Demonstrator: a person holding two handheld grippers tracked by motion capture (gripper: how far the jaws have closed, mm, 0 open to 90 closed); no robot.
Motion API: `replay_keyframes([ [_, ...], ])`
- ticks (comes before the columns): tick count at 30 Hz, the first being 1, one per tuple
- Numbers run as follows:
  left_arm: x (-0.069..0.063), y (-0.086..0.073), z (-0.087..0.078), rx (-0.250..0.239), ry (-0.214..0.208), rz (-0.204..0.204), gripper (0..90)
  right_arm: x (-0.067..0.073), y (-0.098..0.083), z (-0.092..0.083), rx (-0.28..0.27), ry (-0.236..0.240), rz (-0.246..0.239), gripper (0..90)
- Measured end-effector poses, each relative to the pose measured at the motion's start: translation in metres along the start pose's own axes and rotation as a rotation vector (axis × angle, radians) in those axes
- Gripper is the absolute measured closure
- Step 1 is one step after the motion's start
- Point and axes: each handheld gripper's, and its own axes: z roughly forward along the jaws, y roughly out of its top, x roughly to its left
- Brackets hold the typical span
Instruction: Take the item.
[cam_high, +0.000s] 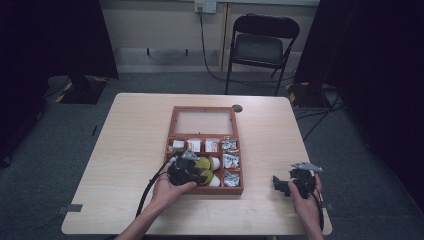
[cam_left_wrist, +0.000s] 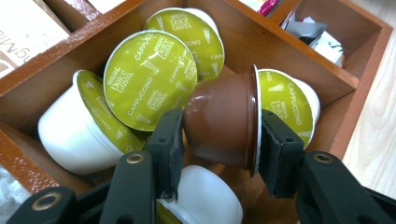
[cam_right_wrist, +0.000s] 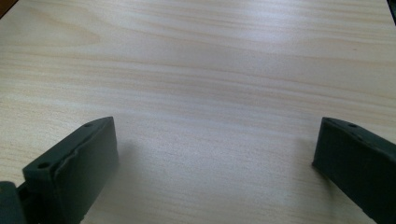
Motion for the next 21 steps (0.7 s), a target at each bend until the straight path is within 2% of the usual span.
replay_keyframes([
  [11,0.003,0.001,-0.007,-0.033,-0.006,0.000,55.2,0.000,0.000,0.000,0.000,0.000,0.000,0.0],
  [21,0.006,0.001,-0.011,-0.037,-0.002,0.007,55.2,0.000,0.000,0.000,0.000,0.000,0.000,0.0],
])
